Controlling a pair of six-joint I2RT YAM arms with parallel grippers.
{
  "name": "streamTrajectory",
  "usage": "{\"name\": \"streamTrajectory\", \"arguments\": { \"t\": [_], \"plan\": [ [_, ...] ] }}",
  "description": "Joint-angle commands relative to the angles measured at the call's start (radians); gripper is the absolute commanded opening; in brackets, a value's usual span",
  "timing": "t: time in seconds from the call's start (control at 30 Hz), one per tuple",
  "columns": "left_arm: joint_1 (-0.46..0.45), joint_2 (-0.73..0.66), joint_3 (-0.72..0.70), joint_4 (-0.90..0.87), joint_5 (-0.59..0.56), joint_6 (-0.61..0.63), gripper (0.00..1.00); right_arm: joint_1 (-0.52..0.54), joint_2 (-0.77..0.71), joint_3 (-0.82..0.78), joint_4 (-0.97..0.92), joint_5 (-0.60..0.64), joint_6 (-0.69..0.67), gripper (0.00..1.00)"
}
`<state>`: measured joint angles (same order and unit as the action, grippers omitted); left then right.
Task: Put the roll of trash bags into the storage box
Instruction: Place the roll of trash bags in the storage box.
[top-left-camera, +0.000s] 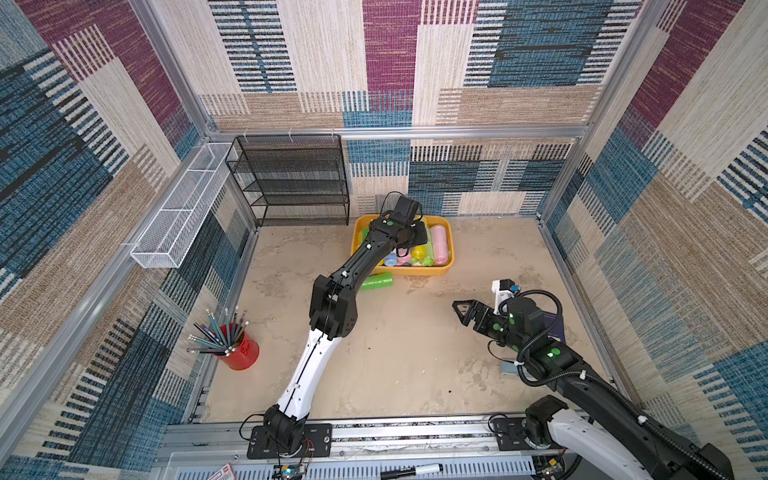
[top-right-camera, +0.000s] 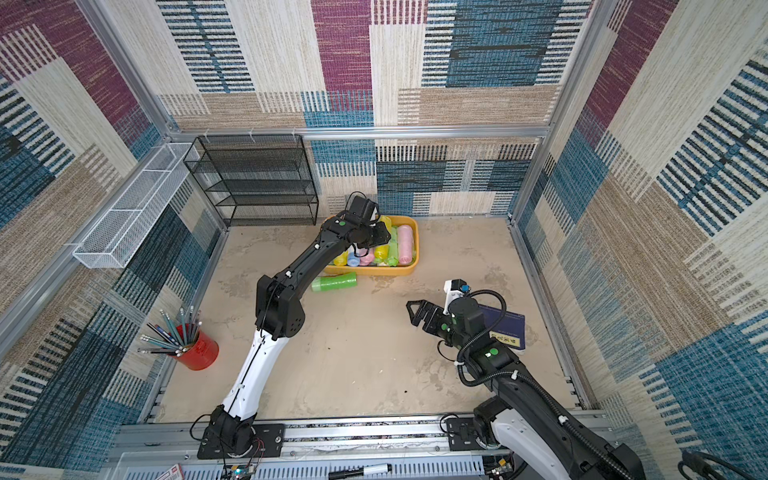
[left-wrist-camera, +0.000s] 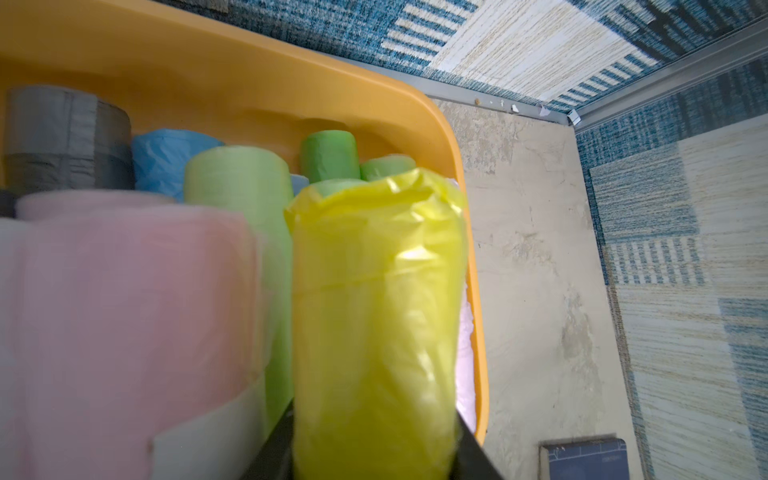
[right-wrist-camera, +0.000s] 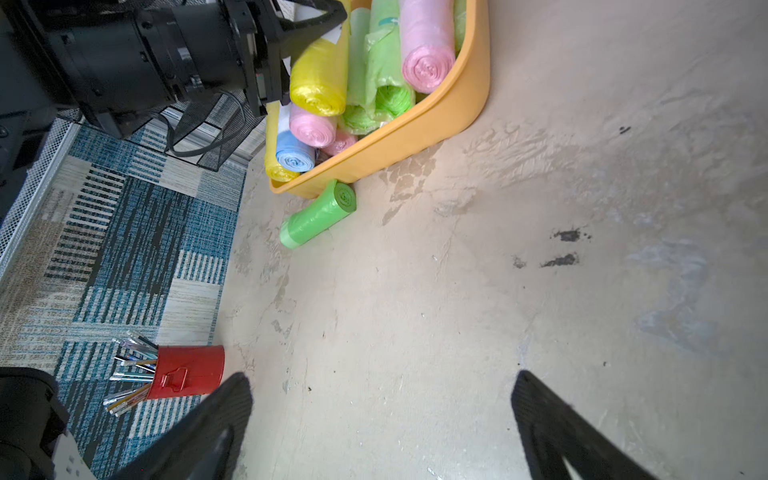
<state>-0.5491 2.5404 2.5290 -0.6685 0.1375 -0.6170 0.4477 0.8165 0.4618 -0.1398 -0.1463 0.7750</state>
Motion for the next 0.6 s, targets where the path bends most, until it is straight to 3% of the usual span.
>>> {"name": "streamTrajectory", "arguments": {
  "t": [0.0,0.2,0.23,0.3,0.57],
  "plan": [
    [0.009,0.009,0.012,0.065,0.022,-0.011,0.37,0.000,0.009,0.001,0.026,0.015,0.017,0.99],
    [0.010,0.009,0.010,0.097,0.048,0.001,0.61,0.000,0.021,0.000,0.023,0.010,0.027,0.99],
    [0.010,0.008,0.011,0.098,0.051,0.004,0.69,0.000,0.021,0.000,0.022,0.010,0.029,0.99],
    [0.011,0.001,0.007,0.099,0.058,0.011,0.99,0.000,0.021,-0.002,0.022,0.008,0.033,0.99],
    [0.011,-0.035,-0.015,0.102,0.067,0.020,0.98,-0.001,0.010,-0.007,0.025,-0.004,0.031,0.99]
  ]
}}
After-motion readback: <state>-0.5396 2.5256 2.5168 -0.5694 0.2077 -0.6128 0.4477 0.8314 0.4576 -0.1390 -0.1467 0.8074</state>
